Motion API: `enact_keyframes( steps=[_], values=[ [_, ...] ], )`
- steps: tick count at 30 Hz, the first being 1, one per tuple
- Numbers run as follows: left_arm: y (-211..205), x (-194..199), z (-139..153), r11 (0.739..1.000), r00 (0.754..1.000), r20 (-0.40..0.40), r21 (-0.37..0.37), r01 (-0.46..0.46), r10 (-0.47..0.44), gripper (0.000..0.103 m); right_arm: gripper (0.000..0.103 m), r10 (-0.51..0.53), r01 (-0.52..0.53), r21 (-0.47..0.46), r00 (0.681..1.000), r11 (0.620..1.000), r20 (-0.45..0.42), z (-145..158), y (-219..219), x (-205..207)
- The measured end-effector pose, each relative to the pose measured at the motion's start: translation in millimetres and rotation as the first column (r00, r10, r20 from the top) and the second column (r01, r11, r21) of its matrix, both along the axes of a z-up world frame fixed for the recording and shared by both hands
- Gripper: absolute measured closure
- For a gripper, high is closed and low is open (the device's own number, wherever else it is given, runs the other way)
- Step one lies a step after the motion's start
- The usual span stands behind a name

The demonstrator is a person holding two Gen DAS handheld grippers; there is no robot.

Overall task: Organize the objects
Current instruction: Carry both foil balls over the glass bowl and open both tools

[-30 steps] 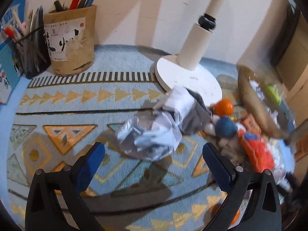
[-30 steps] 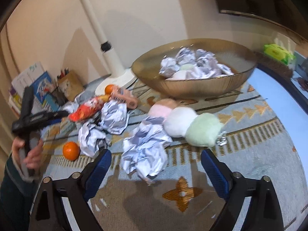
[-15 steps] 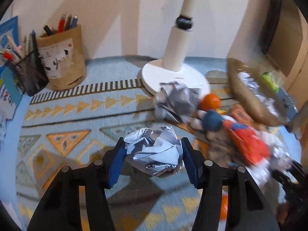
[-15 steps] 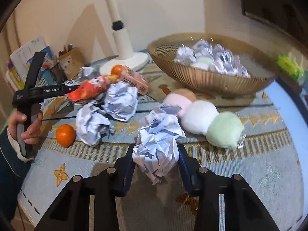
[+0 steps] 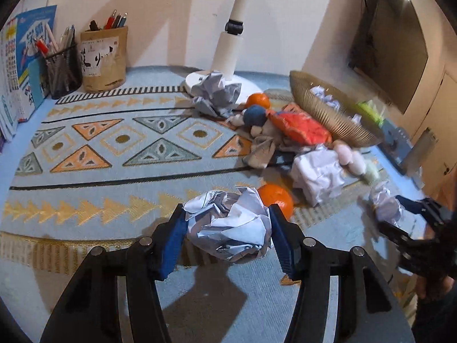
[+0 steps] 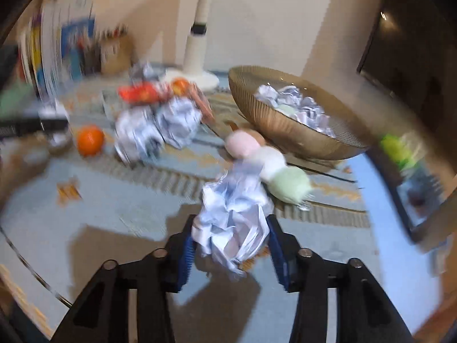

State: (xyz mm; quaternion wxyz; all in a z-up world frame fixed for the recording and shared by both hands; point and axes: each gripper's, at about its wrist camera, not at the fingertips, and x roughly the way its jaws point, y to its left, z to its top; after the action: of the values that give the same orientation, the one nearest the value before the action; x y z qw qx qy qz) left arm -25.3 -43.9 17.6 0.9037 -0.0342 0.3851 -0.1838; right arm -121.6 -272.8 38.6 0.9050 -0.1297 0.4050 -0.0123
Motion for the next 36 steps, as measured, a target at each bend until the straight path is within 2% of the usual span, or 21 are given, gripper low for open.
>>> enact_keyframes(
  steps=[1,4,5,6,7,9,10,13,15,16,17,19,20,21,22,24,26,27,31,33,36],
  values=[
    [1.4,-1.6,0.5,1.0,1.0,0.006,-0.013,0.004,-0.003,0.049,0.044,0.006,-0.006,-0.007,1.0,1.0,-0.01,-1.6,1.6,-2.0],
    [3.4,-4.5,1.6,0.999,1.0,0.014,-0.031,0.013,-0.013,0.049,0.027,0.02,-0.02,0.062,1.0,0.998,0.01,-0.5,-0.4,-17.9],
    [3.0,-4.9,1.5,0.999,1.0,0.016,-0.032,0.013,-0.013,0.049,0.014,0.007,-0.009,0.089,1.0,0.996,0.024,0.3,-3.6,-24.3],
    [2.5,-4.4,1.3,0.999,1.0,0.016,-0.031,0.015,-0.015,0.049,0.007,-0.019,0.013,0.128,0.999,0.992,0.044,1.0,-7.7,-31.9],
    [1.6,-4.4,1.2,0.999,1.0,0.016,-0.029,0.017,-0.016,0.049,0.006,-0.049,0.037,0.186,0.997,0.982,0.061,1.7,-14.7,-38.2],
    [0.1,-6.0,1.7,1.0,1.0,0.021,-0.022,0.018,-0.018,0.049,0.006,-0.094,0.071,0.348,0.994,0.935,0.052,0.1,-29.6,-46.8],
    [-0.2,-6.7,1.9,1.0,1.0,0.024,-0.019,0.019,-0.018,0.049,0.006,-0.115,0.088,0.452,0.993,0.888,0.031,-3.2,-39.6,-47.6],
    [-0.9,-7.8,2.0,1.0,0.999,0.03,-0.011,0.016,-0.016,0.049,0.006,-0.152,0.129,0.602,0.988,0.788,-0.012,-8.8,-45.4,-43.8],
    [-0.3,-7.1,1.3,1.0,1.0,0.028,-0.006,0.012,-0.012,0.049,0.006,-0.184,0.166,0.598,0.982,0.784,-0.03,-10.8,-38.8,-36.2],
    [-1.5,-7.2,1.0,1.0,1.0,0.029,0.002,0.008,-0.008,0.049,0.006,-0.208,0.195,0.555,0.977,0.808,-0.04,-10.6,-31.6,-31.2],
    [-2.6,-7.3,0.6,1.0,1.0,0.03,0.011,0.006,-0.007,0.049,0.006,-0.234,0.225,0.502,0.971,0.835,-0.046,-10.2,-25.2,-27.3],
    [-5.7,-8.0,0.2,0.999,0.999,0.037,0.034,0.01,-0.012,0.049,0.006,-0.312,0.304,0.309,0.95,0.901,-0.025,-8.3,-8.6,-20.8],
    [-8.4,-9.7,0.7,0.999,0.999,0.047,0.047,0.015,-0.017,0.049,0.006,-0.328,0.322,0.229,0.945,0.919,-0.011,-9.1,-0.7,-18.5],
    [-9.0,-10.4,1.0,0.999,0.998,0.052,0.052,0.017,-0.02,0.049,0.009,-0.325,0.32,0.206,0.946,0.925,-0.01,-10.0,0.3,-15.6],
    [-10.3,-11.8,1.7,0.998,0.998,0.059,0.06,0.017,-0.021,0.049,0.013,-0.312,0.308,0.2,0.95,0.93,-0.012,-11.0,3.3,-13.6],
    [-11.2,-13.0,3.1,0.997,0.998,0.063,0.072,0.011,-0.015,0.049,0.049,-0.293,0.291,0.222,0.956,0.931,-0.023,-12.4,4.0,-11.0],
    [-11.3,-15.4,8.8,0.998,0.998,0.063,0.067,0.013,-0.017,0.049,0.062,-0.279,0.28,0.251,0.959,0.927,-0.041,-13.6,1.1,-9.1],
    [-12.2,-16.6,15.1,0.998,0.997,0.065,0.062,0.025,-0.029,0.049,0.065,-0.272,0.271,0.273,0.962,0.923,-0.036,-12.3,-2.0,-10.0],
    [-25.5,-12.5,61.7,0.996,0.989,0.124,0.035,0.078,-0.082,0.049,0.066,-0.255,0.24,0.334,0.967,0.911,-0.001,2.7,-16.0,-17.4],
    [-45.8,3.2,92.1,0.993,0.982,0.142,0.03,0.117,-0.12,0.049,0.066,-0.251,0.225,0.33,0.967,0.917,0.038,18.6,-23.7,-17.4],
    [-83.1,35.6,119.8,0.982,0.973,0.135,-0.006,0.189,-0.187,0.049,0.066,-0.262,0.214,0.324,0.959,0.921,0.11,50.8,-42.8,-10.8]
  ],
)
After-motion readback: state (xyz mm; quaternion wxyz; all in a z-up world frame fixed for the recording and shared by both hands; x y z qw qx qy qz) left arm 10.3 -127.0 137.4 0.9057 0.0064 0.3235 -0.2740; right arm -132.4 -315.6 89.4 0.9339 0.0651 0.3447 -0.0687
